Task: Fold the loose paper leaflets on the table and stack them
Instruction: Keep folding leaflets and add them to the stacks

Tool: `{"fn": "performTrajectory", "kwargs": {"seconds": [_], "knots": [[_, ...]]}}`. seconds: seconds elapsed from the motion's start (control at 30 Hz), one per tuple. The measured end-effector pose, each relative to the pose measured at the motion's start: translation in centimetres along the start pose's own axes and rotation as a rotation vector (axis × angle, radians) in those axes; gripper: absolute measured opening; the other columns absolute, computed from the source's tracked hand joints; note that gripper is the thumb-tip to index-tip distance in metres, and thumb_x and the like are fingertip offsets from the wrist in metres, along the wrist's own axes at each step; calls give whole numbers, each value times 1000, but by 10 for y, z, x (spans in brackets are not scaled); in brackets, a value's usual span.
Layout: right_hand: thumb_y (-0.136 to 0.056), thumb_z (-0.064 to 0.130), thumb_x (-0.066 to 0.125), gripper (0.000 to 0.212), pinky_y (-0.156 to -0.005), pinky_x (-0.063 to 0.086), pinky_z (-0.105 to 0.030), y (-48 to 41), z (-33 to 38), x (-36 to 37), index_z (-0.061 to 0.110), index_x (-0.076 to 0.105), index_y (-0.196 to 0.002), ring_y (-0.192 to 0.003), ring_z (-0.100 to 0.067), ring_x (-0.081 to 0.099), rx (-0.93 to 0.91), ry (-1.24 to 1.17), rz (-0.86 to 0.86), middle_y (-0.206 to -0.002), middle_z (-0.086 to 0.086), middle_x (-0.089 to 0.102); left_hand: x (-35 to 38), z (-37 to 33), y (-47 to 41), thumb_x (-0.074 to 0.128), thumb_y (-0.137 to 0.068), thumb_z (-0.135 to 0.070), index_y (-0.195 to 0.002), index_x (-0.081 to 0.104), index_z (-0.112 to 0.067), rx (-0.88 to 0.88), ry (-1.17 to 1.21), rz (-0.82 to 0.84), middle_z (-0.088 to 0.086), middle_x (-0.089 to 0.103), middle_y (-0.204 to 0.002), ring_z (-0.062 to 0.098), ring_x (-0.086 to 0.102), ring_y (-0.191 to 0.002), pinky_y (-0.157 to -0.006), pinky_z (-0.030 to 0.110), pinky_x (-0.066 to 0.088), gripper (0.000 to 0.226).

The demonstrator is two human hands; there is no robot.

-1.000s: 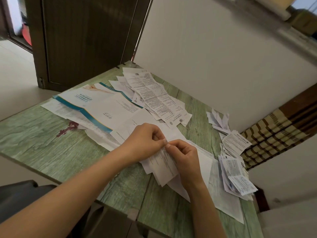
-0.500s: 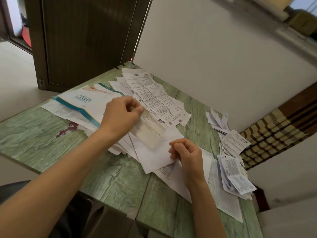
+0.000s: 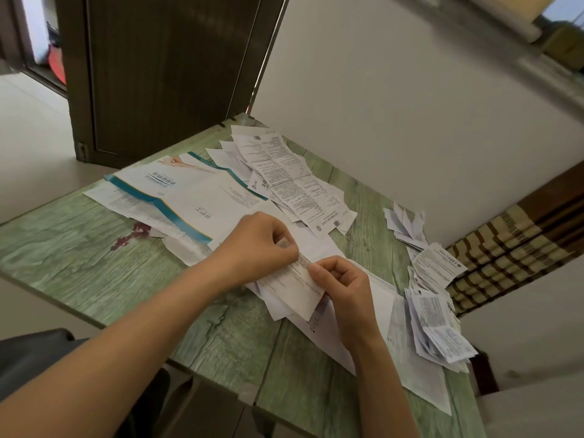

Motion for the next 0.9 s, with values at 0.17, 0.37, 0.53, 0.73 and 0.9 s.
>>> {"fn": "performTrajectory", "kwargs": {"seconds": [0.17, 0.37, 0.53, 0.73, 0.9], "knots": [[-74, 16, 66, 10, -47, 43, -15, 0, 1, -4, 8, 61, -69, -55, -7, 55, 2, -37, -31, -58, 3, 59, -15, 2, -4, 66, -81, -13, -78, 72, -6, 15, -74, -44, -3, 68, -70, 4, 58, -62, -65, 21, 52, 10], [-83, 5, 65, 12, -48, 42, -17, -1, 1, -15, 6, 61, -72, -52, -8, 52, -2, -111, -191, -56, 3, 58, -22, 2, -3, 61, -82, -13, -78, 70, -9, 29, -88, -182, -2, 66, -74, 13, 61, -71, -74, 39, 55, 10], [-87, 4, 60, 13, -55, 42, -22, 0, 5, -19, 9, 64, -76, -59, -11, 51, 34, -115, -325, -60, 4, 58, 4, -7, 2, 54, -90, -17, -92, 68, -12, 90, -143, -68, -2, 66, -86, 16, 60, -81, -79, 39, 51, 15], [-91, 10, 58, 9, -54, 46, -17, 25, 29, -83, 14, 63, -97, -61, -2, 54, -52, 4, -721, -76, 5, 60, 25, -17, 4, 46, -95, -13, -106, 64, -16, 97, -64, -73, -2, 64, -98, 18, 59, -88, -83, 37, 50, 22], [-90, 11, 59, 6, -66, 47, -31, 45, 17, -154, 13, 62, -94, -80, -23, 56, -43, 369, -972, -90, -11, 63, 39, -23, 10, 41, -96, -11, -107, 63, -17, 102, -81, 8, 0, 65, -102, 18, 59, -92, -85, 40, 49, 25]]}}
Point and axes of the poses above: each hand's wrist, its own y-axis away from the middle knuckle, its own x-axis out of the palm, z = x × y, the point moved 1 cm from there along -y, towards the middle knuckle
